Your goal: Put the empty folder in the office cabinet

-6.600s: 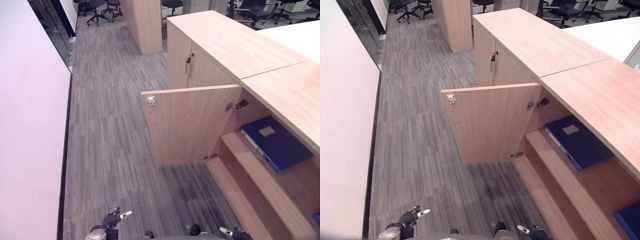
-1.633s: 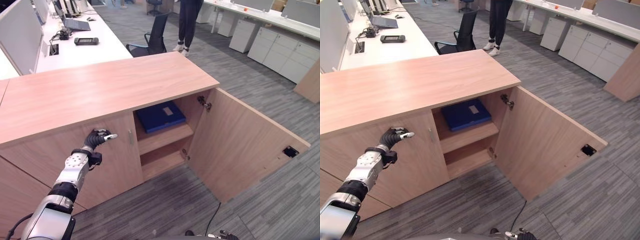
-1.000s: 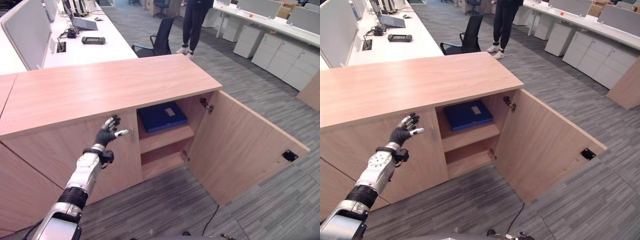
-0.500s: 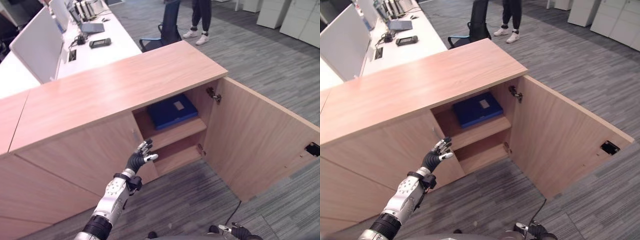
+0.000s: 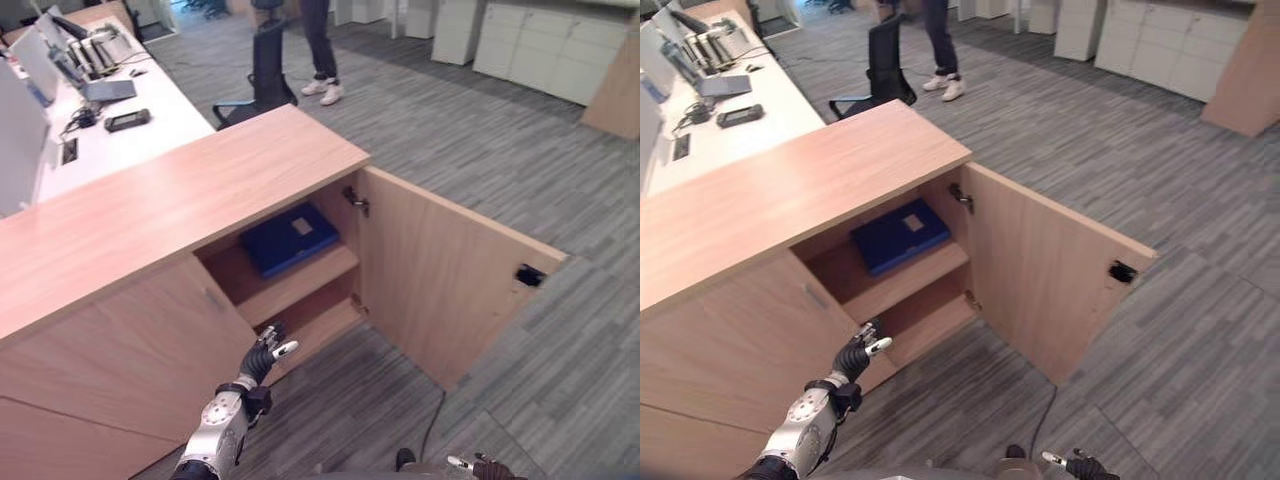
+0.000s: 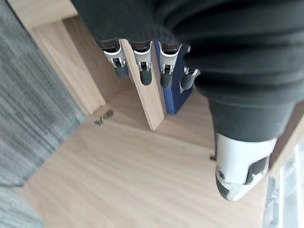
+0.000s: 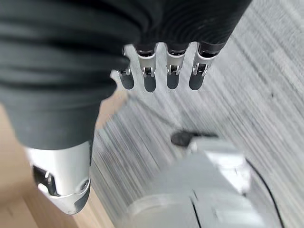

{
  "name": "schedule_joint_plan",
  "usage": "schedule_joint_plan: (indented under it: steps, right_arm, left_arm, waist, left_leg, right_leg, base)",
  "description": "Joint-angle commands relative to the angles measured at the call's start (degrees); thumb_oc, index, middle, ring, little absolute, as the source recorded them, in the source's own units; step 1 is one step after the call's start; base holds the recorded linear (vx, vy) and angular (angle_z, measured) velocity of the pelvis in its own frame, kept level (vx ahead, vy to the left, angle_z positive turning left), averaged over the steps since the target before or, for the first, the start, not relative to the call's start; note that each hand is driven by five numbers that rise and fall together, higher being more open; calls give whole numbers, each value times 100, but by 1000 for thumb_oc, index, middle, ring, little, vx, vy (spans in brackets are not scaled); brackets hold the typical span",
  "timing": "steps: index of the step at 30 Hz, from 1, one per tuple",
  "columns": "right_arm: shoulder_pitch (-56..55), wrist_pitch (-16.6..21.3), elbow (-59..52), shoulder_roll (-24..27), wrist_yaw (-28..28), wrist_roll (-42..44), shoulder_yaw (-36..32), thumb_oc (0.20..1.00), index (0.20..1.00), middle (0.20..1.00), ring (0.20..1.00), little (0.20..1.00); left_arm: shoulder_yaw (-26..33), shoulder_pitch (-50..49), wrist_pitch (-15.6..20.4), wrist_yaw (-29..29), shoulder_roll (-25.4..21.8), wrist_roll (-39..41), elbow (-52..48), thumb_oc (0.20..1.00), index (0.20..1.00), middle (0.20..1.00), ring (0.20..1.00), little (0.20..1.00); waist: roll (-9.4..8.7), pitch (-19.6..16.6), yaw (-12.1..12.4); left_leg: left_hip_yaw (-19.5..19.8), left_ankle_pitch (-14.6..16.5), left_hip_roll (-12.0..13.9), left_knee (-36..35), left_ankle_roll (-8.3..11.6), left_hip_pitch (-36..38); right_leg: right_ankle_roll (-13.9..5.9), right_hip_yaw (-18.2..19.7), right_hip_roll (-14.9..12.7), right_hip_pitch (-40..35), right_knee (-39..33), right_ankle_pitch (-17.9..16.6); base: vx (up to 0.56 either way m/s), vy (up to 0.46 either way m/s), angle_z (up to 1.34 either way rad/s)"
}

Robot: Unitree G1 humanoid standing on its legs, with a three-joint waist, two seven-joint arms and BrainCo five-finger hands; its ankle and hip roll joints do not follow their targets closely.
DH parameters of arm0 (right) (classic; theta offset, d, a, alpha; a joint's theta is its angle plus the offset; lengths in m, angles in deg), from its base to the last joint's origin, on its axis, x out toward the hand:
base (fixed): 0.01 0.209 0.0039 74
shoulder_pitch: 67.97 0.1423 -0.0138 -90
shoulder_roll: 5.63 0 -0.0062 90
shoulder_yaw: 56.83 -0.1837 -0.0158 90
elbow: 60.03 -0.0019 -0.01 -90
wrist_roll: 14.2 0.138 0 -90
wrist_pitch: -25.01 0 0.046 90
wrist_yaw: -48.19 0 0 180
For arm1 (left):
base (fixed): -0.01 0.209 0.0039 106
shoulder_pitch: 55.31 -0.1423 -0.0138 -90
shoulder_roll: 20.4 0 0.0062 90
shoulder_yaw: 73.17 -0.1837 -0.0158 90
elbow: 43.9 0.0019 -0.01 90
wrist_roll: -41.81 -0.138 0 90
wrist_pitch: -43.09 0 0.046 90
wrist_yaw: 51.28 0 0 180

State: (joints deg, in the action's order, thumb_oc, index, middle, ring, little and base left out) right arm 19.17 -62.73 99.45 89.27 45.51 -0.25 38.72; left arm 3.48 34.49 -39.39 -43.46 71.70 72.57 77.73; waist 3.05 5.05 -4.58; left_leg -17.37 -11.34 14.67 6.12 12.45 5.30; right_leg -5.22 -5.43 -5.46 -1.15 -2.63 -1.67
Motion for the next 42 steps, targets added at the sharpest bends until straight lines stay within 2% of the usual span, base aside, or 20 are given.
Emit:
schedule_joint_plan:
  steps: [1,3,4,6,8,9,13,14,15,18,22,33,38,40,42]
  right_arm:
    - [221,121,163,225,110,518,-150,1000,1000,1000,1000,1000]
    - [234,146,169,394,128,678,-354,1000,1000,1000,1000,1000]
    - [332,186,167,550,186,841,-542,1000,1000,1000,1000,1000]
    - [409,216,190,674,212,896,-628,1000,1000,1000,1000,1000]
    - [607,267,252,1070,247,1042,-895,1000,1000,1000,1000,1000]
    - [609,269,257,1075,243,1044,-898,1000,1000,1000,1000,1000]
    - [1137,339,342,1937,316,1274,-1252,1000,1000,1000,1000,1000]
    - [1438,365,415,2318,364,1333,-1305,1000,1000,1000,1000,1000]
    - [1455,369,430,2329,359,1336,-1295,1000,1000,1000,1000,1000]
    - [1899,369,524,2781,403,1377,-1243,1000,1000,1000,1000,1000]
    - [3041,353,613,3344,426,1278,-606,1000,1000,1000,1000,1000]
    - [4886,328,555,3599,465,1224,490,1000,1000,1000,1000,1000]
    - [4956,280,700,3453,446,1257,516,1000,1000,1000,1000,1000]
    - [4807,259,758,3137,423,1424,389,1000,1000,1000,1000,1000]
    - [4787,257,745,3131,428,1424,374,1000,1000,1000,1000,1000]
  left_arm:
    - [105,194,259,-8,-14,93,-270,1000,1000,1000,1000,1000]
    - [66,180,258,-15,-11,34,-263,1000,1000,1000,1000,1000]
    - [56,152,270,30,-27,44,-281,1000,1000,1000,1000,1000]
    - [76,107,281,46,-67,37,-295,1000,1000,1000,1000,1000]
    - [38,-2,252,155,-154,39,-273,1000,1000,1000,1000,1000]
    - [36,1,252,157,-151,40,-271,1000,1000,1000,1000,1000]
    - [-31,-192,183,281,-348,-52,-157,1000,1000,1000,1000,1000]
    - [-103,-269,159,315,-414,-85,-114,1000,1000,1000,1000,1000]
    - [-100,-267,160,315,-406,-85,-113,1000,1000,1000,1000,1000]
    - [-213,-362,113,376,-479,-75,-151,1000,1000,1000,1000,1000]
    - [-424,-494,71,475,-644,-106,-254,1000,1000,1000,1000,1000]
    - [-669,-745,-73,682,-926,-29,-667,1000,1000,1000,1000,1000]
    - [-716,-768,-118,716,-934,17,-784,1000,1000,1000,1000,1000]
    - [-738,-759,-134,699,-914,40,-855,1000,1000,1000,1000,1000]
    - [-740,-763,-136,698,-924,41,-859,1000,1000,1000,1000,1000]
  waist:
    - [1,37,-94]
    - [-100,48,1]
    - [-120,54,14]
    - [-123,37,26]
    - [-154,-9,101]
    - [-152,-5,98]
    - [-168,-120,149]
    - [-166,-148,195]
    - [-158,-140,192]
    - [-167,-159,267]
    - [-174,-207,456]
    - [-98,-223,739]
    - [-11,-202,854]
    - [53,-199,912]
    - [45,-200,906]
  left_leg:
    - [54,133,373,609,-29,-253]
    - [324,704,-128,424,-218,-487]
    - [359,812,-255,189,-200,-482]
    - [403,908,-304,18,-225,-411]
    - [695,938,-398,-287,-229,-272]
    - [698,931,-401,-300,-229,-263]
    - [694,874,-416,-719,-258,14]
    - [699,869,-410,-789,-261,108]
    - [697,868,-409,-796,-261,118]
    - [712,877,-408,-850,-267,194]
    - [783,867,-432,-907,-266,228]
    - [1117,758,-516,-994,-246,68]
    - [1279,711,-564,-1011,-235,-18]
    - [1382,686,-572,-1015,-225,-56]
    - [1391,685,-573,-1014,-225,-56]
  right_leg:
    - [-296,61,-284,-418,-238,375]
    - [-295,66,-315,-495,-238,421]
    - [-309,52,-276,-477,-238,406]
    - [-322,71,-254,-481,-238,411]
    - [-344,58,-235,-548,-238,402]
    - [-344,52,-237,-554,-238,405]
    - [-354,13,-197,-667,-227,439]
    - [-362,-16,-193,-703,-213,457]
    - [-362,-15,-191,-709,-213,459]
    - [-380,-50,-194,-746,-208,474]
    - [-410,-143,-210,-801,-216,490]
    - [-380,-419,-250,-833,-230,504]
    - [-374,-588,-276,-831,-233,502]
    - [-362,-705,-295,-884,-237,514]
    - [-362,-714,-295,-889,-238,516]
  base:
    - [85,-82,-25]
    - [99,-82,-22]
    - [61,-39,-6]
    - [72,-14,-1]
    - [128,-7,-18]
    - [145,-7,-15]
    - [107,7,14]
    - [66,13,-3]
    - [59,11,0]
    - [38,14,8]
    - [42,21,12]
    - [7,14,16]
    - [-15,10,13]
    - [-6,-3,28]
    - [-10,-3,18]
